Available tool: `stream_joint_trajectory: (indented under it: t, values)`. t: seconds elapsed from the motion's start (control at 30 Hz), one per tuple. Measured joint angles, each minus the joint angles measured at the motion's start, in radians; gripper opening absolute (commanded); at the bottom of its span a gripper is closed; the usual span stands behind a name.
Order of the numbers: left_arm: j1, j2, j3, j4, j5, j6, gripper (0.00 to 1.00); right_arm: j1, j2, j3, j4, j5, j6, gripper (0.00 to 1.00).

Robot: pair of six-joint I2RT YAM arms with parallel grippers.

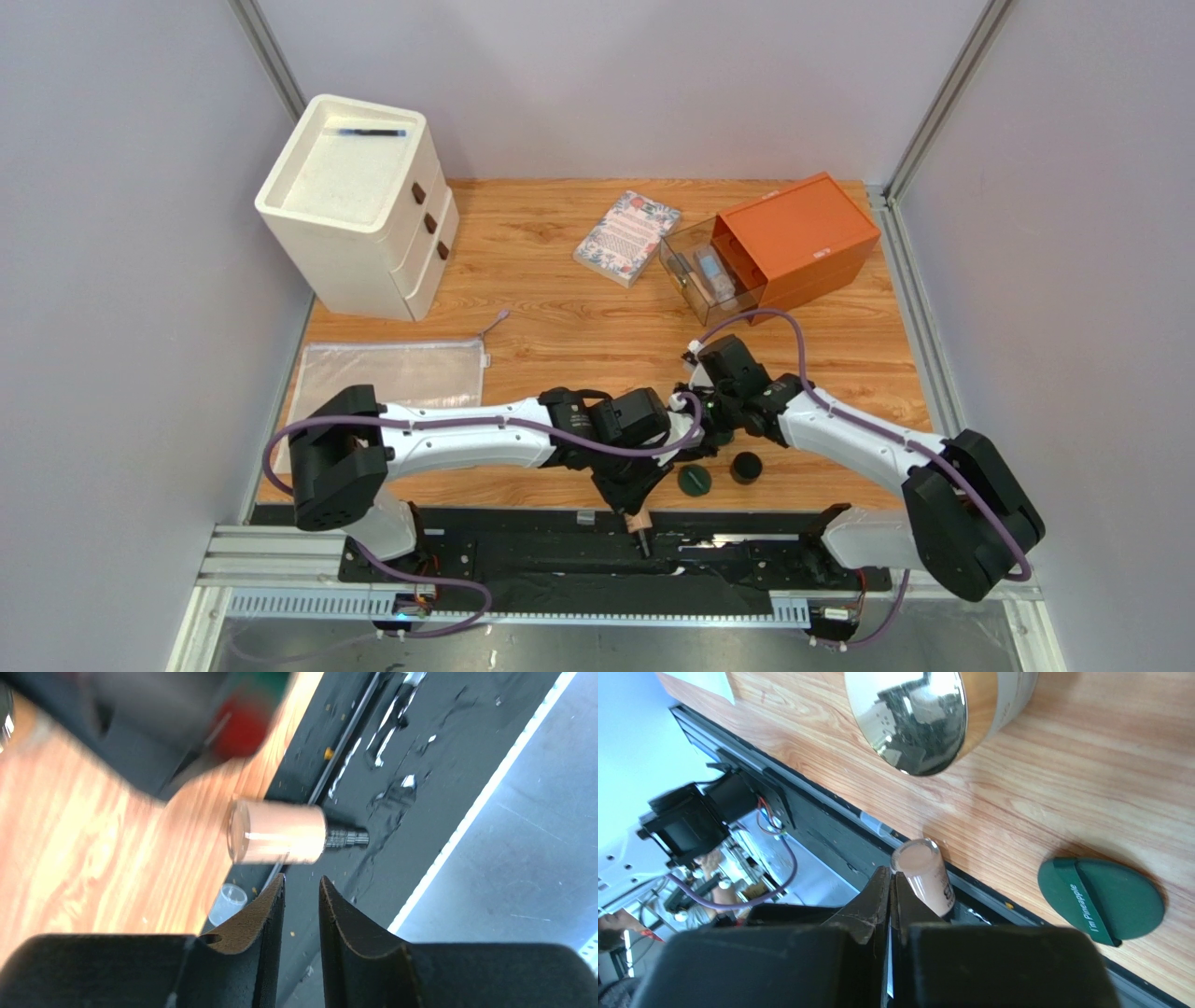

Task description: Organize the makeup

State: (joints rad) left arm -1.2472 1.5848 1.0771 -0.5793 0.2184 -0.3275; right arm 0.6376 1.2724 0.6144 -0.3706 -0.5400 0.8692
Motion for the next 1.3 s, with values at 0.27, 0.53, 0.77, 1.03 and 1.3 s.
stream_joint_trajectory:
  t: [0.27, 0.53, 0.77, 1.03, 1.3]
  values:
    - [0.036, -0.131, -0.112, -0.005, -0.038, -0.116, 0.33, 0.000, 0.010, 0.062, -0.151, -0.026, -0.095, 0.61]
    - [0.254, -0.395, -0.277, -0.012, -0.055, -0.264, 0.37, 0.048, -0.048, 0.158, -0.327, 0.039, -0.149, 0.69]
    - [0.384, -0.441, -0.300, -0.016, 0.008, -0.300, 0.37, 0.276, -0.016, 0.180, -0.354, 0.171, -0.121, 0.70]
    - [0.399, -0.408, -0.296, -0.017, 0.051, -0.299, 0.37, 0.435, 0.175, 0.180, -0.339, 0.296, -0.075, 0.68]
    - [0.404, -0.410, -0.290, -0.027, 0.070, -0.296, 0.36, 0.448, 0.343, 0.269, -0.323, 0.364, -0.063, 0.34]
